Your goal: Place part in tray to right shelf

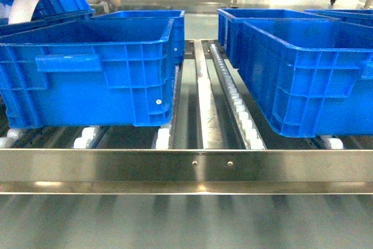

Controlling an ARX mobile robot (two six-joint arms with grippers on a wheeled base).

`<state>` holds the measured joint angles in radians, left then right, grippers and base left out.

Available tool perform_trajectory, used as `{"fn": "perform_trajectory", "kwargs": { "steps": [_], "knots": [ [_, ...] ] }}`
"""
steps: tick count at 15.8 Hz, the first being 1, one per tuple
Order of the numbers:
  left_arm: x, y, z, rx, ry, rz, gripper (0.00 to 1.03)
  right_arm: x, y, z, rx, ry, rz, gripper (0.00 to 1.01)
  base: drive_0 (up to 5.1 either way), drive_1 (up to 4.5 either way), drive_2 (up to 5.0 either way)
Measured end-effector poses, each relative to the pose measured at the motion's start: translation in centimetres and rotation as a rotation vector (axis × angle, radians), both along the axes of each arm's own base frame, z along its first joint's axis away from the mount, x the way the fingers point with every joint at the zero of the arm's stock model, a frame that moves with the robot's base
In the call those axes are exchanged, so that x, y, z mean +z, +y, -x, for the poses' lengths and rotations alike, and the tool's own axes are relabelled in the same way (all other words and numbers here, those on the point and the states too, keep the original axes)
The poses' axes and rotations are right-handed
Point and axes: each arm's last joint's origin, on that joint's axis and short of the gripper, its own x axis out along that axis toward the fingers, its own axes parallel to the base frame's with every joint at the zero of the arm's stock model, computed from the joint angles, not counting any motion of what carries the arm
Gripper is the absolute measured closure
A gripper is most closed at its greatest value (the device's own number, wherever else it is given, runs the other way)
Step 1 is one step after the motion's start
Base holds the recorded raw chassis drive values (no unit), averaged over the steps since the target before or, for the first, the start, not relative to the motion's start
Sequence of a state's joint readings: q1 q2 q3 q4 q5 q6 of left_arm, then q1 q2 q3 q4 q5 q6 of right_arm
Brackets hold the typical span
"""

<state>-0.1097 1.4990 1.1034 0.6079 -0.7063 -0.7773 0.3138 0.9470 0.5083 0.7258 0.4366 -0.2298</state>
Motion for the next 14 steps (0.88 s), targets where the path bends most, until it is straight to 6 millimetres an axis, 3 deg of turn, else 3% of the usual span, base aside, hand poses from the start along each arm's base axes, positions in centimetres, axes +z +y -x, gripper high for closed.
{"fn": "perform_trajectory", "kwargs": {
  "steps": [9, 12, 14],
  "knots": [
    [0.2, -0.1, 0.4, -0.008, -0.021, 0.002, 0.89, 0.0, 0.0, 0.0, 0.0, 0.0, 0.0, 0.03, 0.0, 0.0, 0.0],
    [-1.5, -1.0, 4.6, -0.029, -0.029, -0.011, 0.89, 0.0, 0.0, 0.0, 0.0, 0.0, 0.0, 0.03, 0.0, 0.0, 0.0],
    [-2.0, -1.8, 10.7, -0.107, -0.124, -0.104, 0.89, -0.1, 0.0, 0.0, 0.029, 0.057, 0.001, 0.06, 0.0, 0.0, 0.0]
  ]
}}
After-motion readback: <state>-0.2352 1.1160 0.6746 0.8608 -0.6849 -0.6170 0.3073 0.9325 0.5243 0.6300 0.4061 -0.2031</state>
